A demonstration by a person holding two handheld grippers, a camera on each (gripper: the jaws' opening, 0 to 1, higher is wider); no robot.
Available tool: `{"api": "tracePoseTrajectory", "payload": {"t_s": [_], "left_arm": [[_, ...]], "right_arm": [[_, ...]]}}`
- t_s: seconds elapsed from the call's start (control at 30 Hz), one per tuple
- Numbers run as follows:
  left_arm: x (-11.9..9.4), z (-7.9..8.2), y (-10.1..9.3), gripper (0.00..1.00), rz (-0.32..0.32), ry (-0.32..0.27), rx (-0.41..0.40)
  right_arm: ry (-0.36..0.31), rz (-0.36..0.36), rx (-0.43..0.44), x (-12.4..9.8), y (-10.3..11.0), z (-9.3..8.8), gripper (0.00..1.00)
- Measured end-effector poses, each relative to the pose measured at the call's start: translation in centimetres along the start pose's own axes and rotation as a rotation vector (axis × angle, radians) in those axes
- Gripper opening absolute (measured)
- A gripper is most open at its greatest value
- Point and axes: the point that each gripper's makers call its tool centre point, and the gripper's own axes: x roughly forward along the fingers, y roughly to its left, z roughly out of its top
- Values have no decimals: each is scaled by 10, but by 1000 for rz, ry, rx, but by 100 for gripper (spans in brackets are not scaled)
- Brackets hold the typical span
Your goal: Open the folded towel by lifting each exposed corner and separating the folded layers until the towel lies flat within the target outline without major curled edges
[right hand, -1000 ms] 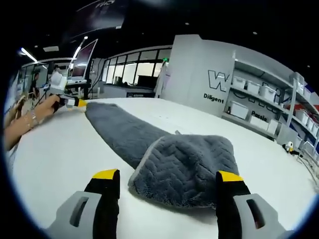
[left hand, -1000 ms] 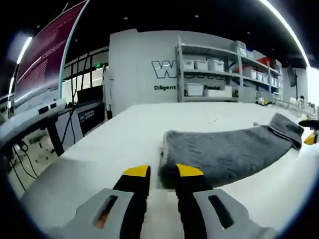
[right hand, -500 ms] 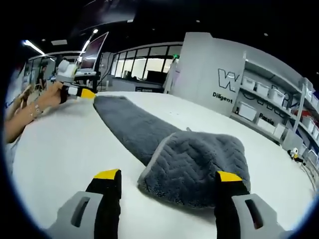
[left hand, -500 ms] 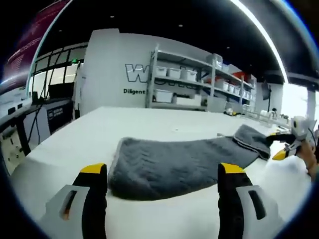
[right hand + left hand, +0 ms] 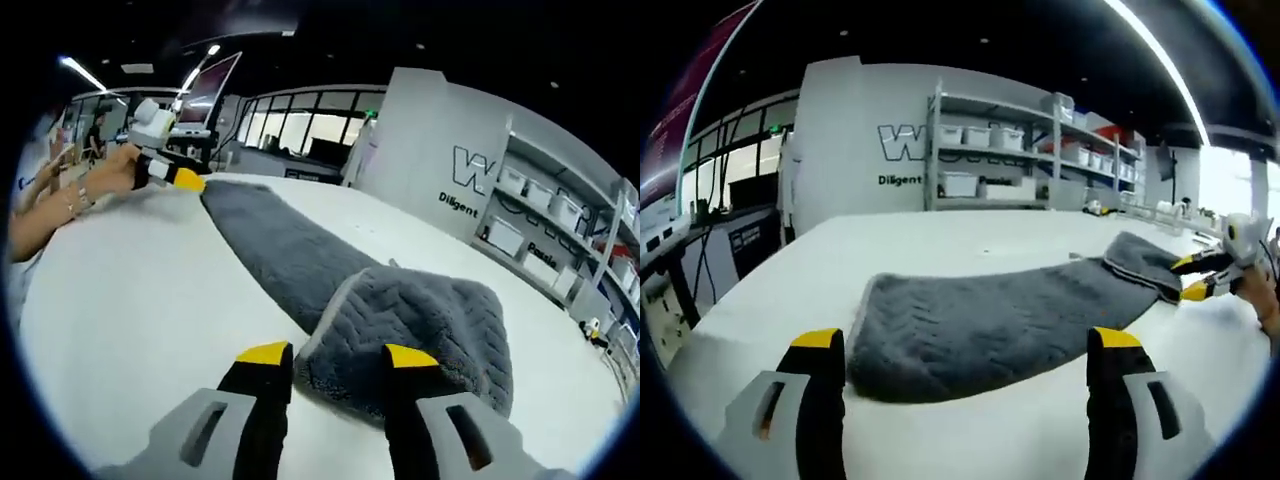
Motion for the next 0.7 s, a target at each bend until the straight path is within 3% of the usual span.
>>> {"api": "tracePoseTrajectory", "payload": {"t_s": [0.2,0.43,0.57,0.7], "left_arm": [[3,0,2,99,5,8,4],[3,0,1,99,3,6,10],[2,-2,-1,98,1,13,13],[2,-2,-1,98,5,15,18]], "right_arm": [[48,60,4,6,12,-11,17],[38,82,58,7,16,-13,3],[28,62,49,6,11,-11,1],[-29,7,44,1,-2,1,1]]}}
